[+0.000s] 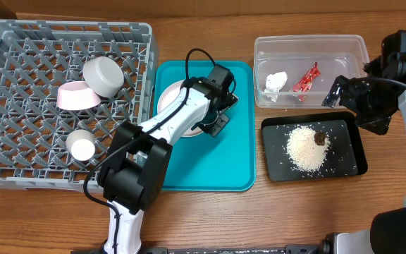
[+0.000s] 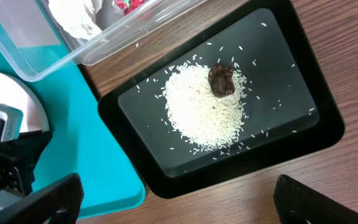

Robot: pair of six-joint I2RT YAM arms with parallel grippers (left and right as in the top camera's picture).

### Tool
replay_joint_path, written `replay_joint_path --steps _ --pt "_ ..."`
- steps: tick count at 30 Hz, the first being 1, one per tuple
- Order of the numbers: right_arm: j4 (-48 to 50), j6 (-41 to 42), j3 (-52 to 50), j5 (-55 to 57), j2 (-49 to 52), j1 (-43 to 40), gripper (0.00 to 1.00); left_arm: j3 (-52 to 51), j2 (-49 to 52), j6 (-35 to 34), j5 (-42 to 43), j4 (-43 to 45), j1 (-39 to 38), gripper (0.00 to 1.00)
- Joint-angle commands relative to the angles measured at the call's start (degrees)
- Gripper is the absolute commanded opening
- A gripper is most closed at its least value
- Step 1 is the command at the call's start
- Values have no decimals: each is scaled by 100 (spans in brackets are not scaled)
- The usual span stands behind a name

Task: Sort waste into correct bins and load items into the dishwasher
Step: 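Grasp the white plate rim with the left gripper and lift it, then set the white plate upright in the dish rack and release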

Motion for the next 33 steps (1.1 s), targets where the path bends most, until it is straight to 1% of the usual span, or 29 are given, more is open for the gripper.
replay_joint_path --steps 1,9,14,16,19,26,29,33 --pt "22 -17 13 17 -94 -11 100 341 -22 -409 133 -120 -7 4" --pt "20 -17 13 17 -94 -11 100 1419 -697 -1016 140 -557 205 4" --pt "17 -17 13 17 -94 -11 100 1622 -1388 -1082 164 -560 546 4" --pt "2 -17 13 17 -94 -11 100 1622 -1606 -1078 358 -562 778 4" --pt "-2 -15 13 15 -94 -11 100 1622 -1794 -1075 1075 -566 1217 4" --pt "-22 -17 13 17 -94 -11 100 1620 -1718 -1075 3703 -586 2479 4" --pt "-24 -17 13 17 -94 -11 100 1620 -1593 -1075 4380 -584 2924 4" --pt "-44 -17 13 17 -94 -11 100 1615 -1351 -1073 5023 -584 3379 4"
